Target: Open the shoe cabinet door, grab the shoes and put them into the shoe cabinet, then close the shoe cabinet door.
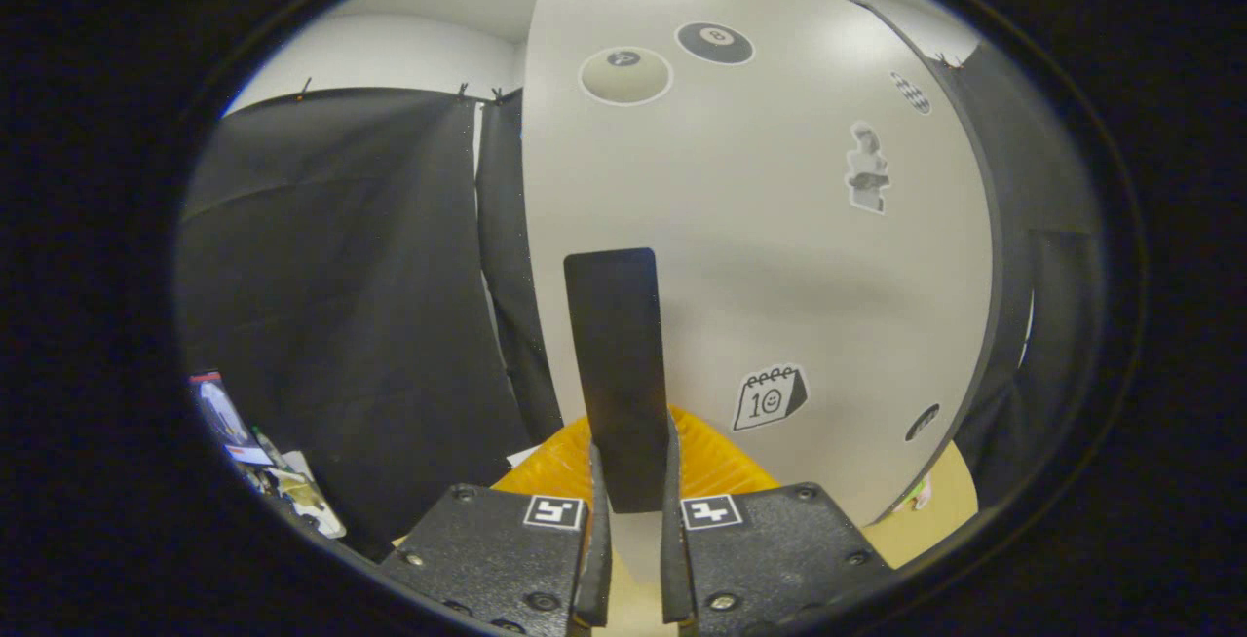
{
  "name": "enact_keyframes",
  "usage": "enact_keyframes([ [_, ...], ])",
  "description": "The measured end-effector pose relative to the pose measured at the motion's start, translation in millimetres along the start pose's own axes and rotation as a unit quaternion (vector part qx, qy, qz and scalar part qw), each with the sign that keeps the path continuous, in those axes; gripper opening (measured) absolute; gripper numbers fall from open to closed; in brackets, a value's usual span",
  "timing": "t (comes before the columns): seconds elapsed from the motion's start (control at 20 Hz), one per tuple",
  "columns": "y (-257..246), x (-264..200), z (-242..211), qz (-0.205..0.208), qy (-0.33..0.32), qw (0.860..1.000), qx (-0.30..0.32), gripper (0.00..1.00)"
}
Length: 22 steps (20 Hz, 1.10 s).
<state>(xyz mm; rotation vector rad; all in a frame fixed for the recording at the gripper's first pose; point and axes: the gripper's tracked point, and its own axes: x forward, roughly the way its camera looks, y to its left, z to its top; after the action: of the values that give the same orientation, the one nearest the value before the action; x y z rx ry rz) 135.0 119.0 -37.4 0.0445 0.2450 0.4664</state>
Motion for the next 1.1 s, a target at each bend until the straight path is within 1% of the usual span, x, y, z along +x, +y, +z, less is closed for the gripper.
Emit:
enact_keyframes([
  [0.25,-14.8,-21.5,-2.5,0.033,-0.006,0.999,-0.012,0.24],
  [0.5,-26.1,-50.8,-5.0,0.048,-0.013,0.998,-0.027,0.23],
  [0.75,-46.3,-79.3,-6.2,0.074,-0.012,0.997,-0.032,0.23],
  [0.9,-61.4,-106.2,-7.8,0.07,-0.028,0.996,-0.05,0.23],
  [1.1,-83.2,-137.9,-11.3,0.044,-0.049,0.996,-0.058,0.23],
])
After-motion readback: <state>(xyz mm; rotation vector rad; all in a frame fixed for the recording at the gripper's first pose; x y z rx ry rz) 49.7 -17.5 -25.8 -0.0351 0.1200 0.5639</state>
